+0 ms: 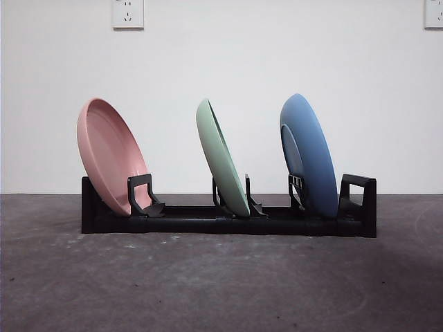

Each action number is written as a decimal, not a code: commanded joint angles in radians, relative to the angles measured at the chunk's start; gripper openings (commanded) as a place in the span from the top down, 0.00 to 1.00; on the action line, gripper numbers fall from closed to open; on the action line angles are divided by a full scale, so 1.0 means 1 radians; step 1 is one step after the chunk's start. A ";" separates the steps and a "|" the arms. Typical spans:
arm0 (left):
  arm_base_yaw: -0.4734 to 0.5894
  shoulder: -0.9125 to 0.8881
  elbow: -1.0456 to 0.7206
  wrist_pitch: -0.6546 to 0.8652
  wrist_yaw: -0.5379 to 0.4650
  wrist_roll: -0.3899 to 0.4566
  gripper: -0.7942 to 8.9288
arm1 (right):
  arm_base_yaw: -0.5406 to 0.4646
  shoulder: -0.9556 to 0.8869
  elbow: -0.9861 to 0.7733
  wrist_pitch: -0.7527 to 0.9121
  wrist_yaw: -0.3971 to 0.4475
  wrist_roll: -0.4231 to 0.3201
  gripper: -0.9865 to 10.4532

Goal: Place the plate

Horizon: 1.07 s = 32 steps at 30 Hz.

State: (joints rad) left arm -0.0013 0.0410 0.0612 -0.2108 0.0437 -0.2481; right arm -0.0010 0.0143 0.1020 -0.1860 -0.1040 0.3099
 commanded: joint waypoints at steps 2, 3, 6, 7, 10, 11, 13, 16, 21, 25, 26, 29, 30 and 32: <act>-0.010 0.045 0.094 0.018 0.001 -0.087 0.91 | 0.000 0.031 0.091 -0.026 -0.002 0.076 0.90; -0.014 0.062 0.116 0.018 0.001 -0.095 0.91 | 0.000 0.043 0.117 -0.043 -0.002 0.085 0.90; -0.024 0.121 0.181 0.016 0.020 -0.111 0.91 | 0.000 0.081 0.203 -0.097 -0.030 0.093 0.90; -0.027 0.143 0.206 0.014 0.027 -0.111 0.91 | 0.000 0.095 0.235 -0.115 -0.041 0.093 0.90; -0.033 0.220 0.286 0.007 0.051 -0.112 0.91 | 0.000 0.140 0.327 -0.163 -0.085 0.087 0.90; -0.034 0.246 0.314 -0.002 0.062 -0.111 0.91 | 0.000 0.156 0.355 -0.179 -0.099 0.080 0.90; -0.034 0.311 0.383 -0.032 0.092 -0.100 0.91 | 0.000 0.195 0.420 -0.217 -0.138 0.059 0.90; -0.035 0.408 0.478 -0.077 0.148 -0.072 0.91 | 0.000 0.259 0.509 -0.271 -0.226 0.009 0.90; -0.062 0.542 0.617 -0.140 0.246 -0.057 0.91 | 0.001 0.369 0.645 -0.385 -0.356 -0.087 0.90; -0.098 0.631 0.718 -0.188 0.323 -0.048 0.91 | 0.023 0.444 0.730 -0.415 -0.447 -0.131 0.90; -0.107 0.649 0.739 -0.201 0.340 -0.046 0.91 | 0.030 0.459 0.745 -0.418 -0.468 -0.139 0.90; -0.135 0.708 0.809 -0.265 0.414 -0.020 0.91 | 0.055 0.507 0.789 -0.426 -0.533 -0.147 0.90; -0.144 0.729 0.833 -0.296 0.446 -0.004 0.91 | 0.063 0.524 0.801 -0.429 -0.553 -0.151 0.90; -0.163 0.763 0.873 -0.348 0.507 0.034 0.91 | 0.075 0.550 0.817 -0.436 -0.587 -0.163 0.90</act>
State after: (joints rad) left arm -0.1600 0.7925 0.9115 -0.5514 0.5278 -0.2626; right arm 0.0692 0.5522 0.9043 -0.6224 -0.6792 0.1730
